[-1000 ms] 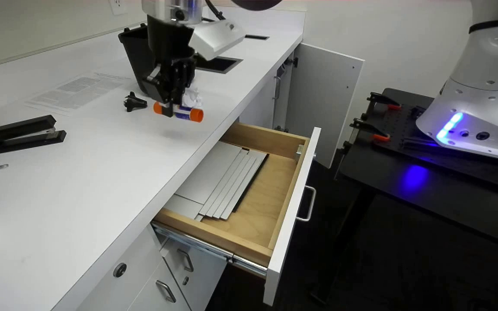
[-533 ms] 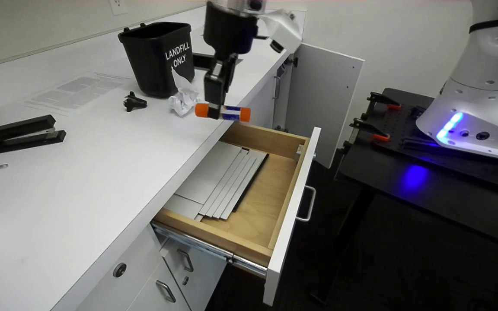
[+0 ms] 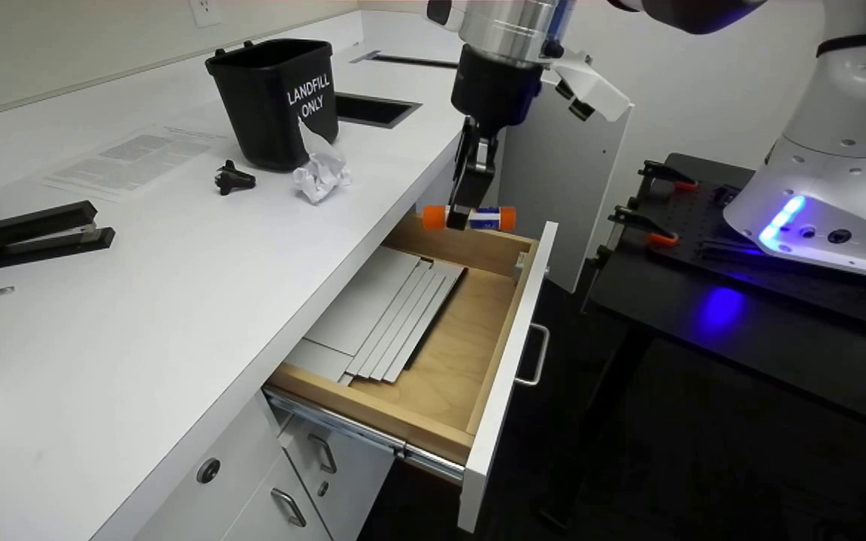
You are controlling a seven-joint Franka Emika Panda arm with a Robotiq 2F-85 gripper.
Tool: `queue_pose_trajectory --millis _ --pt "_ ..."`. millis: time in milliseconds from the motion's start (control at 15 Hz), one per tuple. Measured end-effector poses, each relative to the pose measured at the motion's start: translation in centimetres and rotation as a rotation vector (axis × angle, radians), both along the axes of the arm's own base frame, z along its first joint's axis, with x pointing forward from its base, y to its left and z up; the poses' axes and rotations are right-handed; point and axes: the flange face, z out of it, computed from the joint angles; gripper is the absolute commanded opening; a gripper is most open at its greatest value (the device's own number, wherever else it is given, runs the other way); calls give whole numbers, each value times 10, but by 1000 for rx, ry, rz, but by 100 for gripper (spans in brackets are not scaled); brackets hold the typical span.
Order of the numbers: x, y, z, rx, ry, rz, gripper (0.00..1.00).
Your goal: Put the glue stick inside the open drawer
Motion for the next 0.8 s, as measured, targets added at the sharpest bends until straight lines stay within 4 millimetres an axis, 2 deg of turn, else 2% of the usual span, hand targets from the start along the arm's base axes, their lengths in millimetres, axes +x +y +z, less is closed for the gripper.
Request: queue_pose_trajectory --millis 200,333,533,800 --pt "5 -2 -1 -9 -13 0 8" --pt "16 -7 -8 -26 -20 -9 8" --pt "32 -13 -28 -45 -10 -25 8" --pt "35 -12 -62 -12 -1 -30 8"
